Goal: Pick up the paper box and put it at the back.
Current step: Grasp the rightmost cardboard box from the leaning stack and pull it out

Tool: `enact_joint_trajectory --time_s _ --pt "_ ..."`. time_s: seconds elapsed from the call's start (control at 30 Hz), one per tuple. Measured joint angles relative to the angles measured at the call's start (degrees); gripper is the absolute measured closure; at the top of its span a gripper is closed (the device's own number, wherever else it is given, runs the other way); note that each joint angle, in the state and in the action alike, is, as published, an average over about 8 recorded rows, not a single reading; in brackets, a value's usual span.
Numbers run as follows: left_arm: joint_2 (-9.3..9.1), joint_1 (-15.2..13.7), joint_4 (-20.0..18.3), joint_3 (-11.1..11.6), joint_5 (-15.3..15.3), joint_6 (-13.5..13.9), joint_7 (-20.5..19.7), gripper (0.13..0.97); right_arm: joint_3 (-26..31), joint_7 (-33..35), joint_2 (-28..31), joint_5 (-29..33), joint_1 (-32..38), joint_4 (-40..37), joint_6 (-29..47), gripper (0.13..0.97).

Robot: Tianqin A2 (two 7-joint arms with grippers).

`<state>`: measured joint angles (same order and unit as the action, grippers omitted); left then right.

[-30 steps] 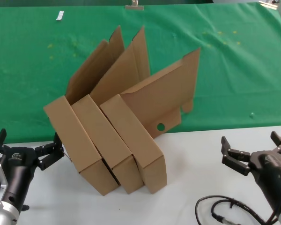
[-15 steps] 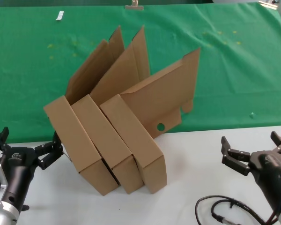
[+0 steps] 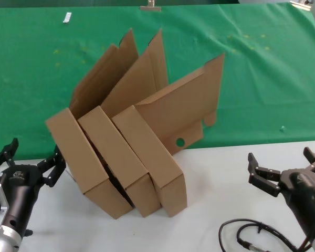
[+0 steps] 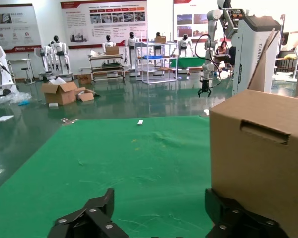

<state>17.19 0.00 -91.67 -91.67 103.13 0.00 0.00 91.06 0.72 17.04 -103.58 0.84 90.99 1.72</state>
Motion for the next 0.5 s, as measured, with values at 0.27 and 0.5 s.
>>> enact_joint_trajectory --time_s 0.27,0.5 --pt "0.0 0.0 0.0 0.0 0.0 0.0 0.0 0.548 0.0 0.0 0.0 0.0 0.0 0.0 0.0 0.129" --pt "0.0 0.0 0.0 0.0 0.0 0.0 0.0 0.696 0.0 0.0 0.0 0.0 0.0 0.0 0.0 0.129"
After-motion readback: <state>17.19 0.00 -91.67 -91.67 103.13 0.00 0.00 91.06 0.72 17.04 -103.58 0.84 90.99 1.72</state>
